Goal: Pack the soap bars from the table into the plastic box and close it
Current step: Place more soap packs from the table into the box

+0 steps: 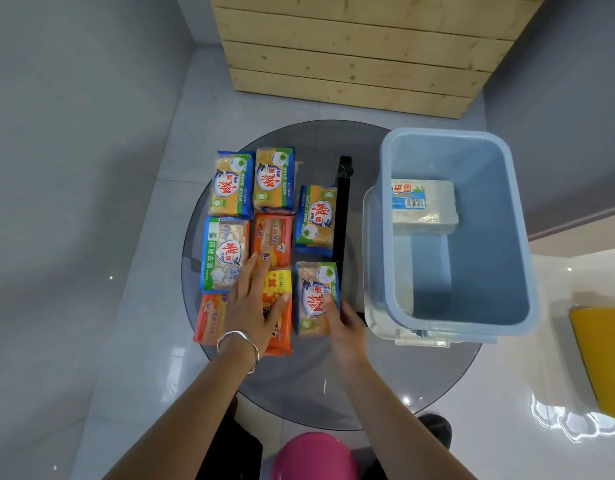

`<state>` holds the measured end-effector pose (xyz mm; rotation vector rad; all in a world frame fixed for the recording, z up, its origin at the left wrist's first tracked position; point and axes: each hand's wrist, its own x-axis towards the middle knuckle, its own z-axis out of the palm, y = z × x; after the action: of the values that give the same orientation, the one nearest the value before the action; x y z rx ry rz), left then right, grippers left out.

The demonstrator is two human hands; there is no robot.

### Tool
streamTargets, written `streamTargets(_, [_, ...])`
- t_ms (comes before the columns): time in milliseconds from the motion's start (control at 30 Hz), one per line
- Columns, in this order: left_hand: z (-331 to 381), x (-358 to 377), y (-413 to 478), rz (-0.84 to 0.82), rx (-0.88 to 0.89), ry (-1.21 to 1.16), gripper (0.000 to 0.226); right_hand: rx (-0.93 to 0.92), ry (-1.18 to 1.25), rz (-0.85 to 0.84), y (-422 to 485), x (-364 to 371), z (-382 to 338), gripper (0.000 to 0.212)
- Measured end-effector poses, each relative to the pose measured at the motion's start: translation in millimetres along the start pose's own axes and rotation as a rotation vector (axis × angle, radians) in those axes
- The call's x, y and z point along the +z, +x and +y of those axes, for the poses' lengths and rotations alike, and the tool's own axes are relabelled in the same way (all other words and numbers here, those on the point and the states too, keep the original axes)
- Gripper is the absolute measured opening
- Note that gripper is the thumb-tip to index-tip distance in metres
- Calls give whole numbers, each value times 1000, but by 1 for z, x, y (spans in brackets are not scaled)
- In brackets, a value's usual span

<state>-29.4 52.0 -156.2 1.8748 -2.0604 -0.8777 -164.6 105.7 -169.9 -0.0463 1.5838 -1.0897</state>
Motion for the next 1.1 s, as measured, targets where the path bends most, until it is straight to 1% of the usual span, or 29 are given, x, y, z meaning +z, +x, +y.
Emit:
streamTargets(100, [1, -1, 0, -10, -9, 4, 68, 4, 82, 54, 0, 3, -7, 30])
streamTargets(233, [4, -2, -1, -16, -30, -13, 69, 4, 87, 87, -7, 4, -13, 25])
streamTargets(367, [20, -12, 1, 48, -77, -162, 67, -81, 86, 63, -30, 5, -29, 26])
streamTargets(433, [36, -21, 1, 22, -83, -342, 61, -144, 107, 7, -46, 7, -45, 22])
streamTargets(500, [56, -33, 0, -52, -111, -639, 52, -210, 116, -63, -60, 10, -64, 16])
streamTargets(533, [67, -40, 0, -70, -143, -767, 50, -242, 121, -94, -67, 13, -76, 17])
streamTargets(600, [85, -54, 5, -50, -177, -904, 63, -293, 127, -158, -78, 17, -100, 19])
streamTargets(667, [103, -66, 13, -46, -155, -947, 75, -328, 116, -208, -85, 17, -126, 18])
streamTargets(733, [122, -76, 22, -49, -167, -1023, 79, -348, 98, -252, -88, 11, -151, 15])
streamTargets(767, [131, -79, 25, -58, -166, -1053, 79, -358, 90, -281, -88, 7, -162, 22])
streamTargets(833, [149, -79, 31, -87, -121, -1072, 73, -354, 49, -314, -87, -6, -183, 41])
streamTargets(900, [171, -74, 32, -128, -67, -1077, 65, -297, -2, -329, -83, -21, -200, 52])
streamTargets(1000, [200, -60, 33, -179, 20, -1042, 47, -255, -79, -340, -72, -45, -218, 48])
streamTargets(1033, [208, -55, 34, -193, 41, -1022, 45, -259, -95, -325, -68, -53, -222, 47])
streamTargets(1100, [217, -44, 37, -220, 63, -987, 45, -243, -85, -296, -59, -66, -224, 52])
